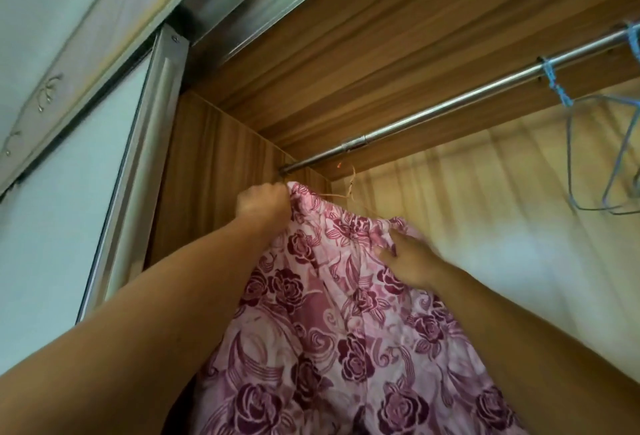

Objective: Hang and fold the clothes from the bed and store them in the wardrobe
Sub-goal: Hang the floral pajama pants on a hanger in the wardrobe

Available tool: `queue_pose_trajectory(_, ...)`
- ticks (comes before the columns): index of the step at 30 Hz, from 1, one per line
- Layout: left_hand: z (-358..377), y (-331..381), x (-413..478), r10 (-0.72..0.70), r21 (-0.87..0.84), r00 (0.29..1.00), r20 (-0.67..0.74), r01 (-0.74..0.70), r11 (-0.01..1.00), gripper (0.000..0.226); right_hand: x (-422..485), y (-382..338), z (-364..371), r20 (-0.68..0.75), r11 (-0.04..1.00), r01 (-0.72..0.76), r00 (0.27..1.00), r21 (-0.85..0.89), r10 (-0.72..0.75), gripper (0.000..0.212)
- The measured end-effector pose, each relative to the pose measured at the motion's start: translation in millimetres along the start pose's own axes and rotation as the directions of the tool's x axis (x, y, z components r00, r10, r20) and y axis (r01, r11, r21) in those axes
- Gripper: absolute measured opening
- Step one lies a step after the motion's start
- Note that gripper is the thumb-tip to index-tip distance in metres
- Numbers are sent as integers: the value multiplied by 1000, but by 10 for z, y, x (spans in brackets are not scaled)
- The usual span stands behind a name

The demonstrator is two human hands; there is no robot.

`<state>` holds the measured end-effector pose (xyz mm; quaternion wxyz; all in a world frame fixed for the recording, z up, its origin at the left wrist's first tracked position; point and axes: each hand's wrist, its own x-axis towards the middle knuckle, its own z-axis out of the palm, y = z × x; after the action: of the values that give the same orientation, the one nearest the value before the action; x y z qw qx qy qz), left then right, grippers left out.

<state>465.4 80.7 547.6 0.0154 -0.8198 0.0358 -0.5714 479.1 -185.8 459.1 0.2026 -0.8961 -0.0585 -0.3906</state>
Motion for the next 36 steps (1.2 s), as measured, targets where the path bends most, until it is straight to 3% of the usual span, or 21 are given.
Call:
queue_pose_trajectory(8,-186,-217,216,-115,17,993,10,115,993,30,84,-121,162,48,995,57,997,84,-61,82)
queue_pose_trajectory(11,-232,-249,122,-115,107,993,22,112,988,27,50,-140,191,51,989,85,995,122,-92,74)
queue_pose_trajectory(16,-166,-277,-176,-103,192,986,129,77,978,29,-84,-159,155,136,997,67,988,45,-72,73)
queue_pose_trajectory(22,-384,-291,-420,-100,110,955,278,72,991,29,-407,-202,-74,244,991,70,969,-111,-42,61)
queue_pose_trajectory(24,-524,-255,-500,-88,116,964,251,61,991,30,-521,-221,-177,254,987,73,967,-142,-35,58)
queue_pose_trajectory(28,-685,-130,-646,53,54,993,102,-59,997,39,-763,-264,-423,253,980,80,967,-183,-31,51)
queue_pose_trajectory(31,-631,20,-879,217,-142,947,237,-187,972,34,-994,-258,-583,260,975,57,966,-214,0,44)
queue_pose_trajectory(36,-320,332,-1557,357,-308,794,492,-225,924,26,-1541,-137,-750,315,931,-5,940,-365,129,44)
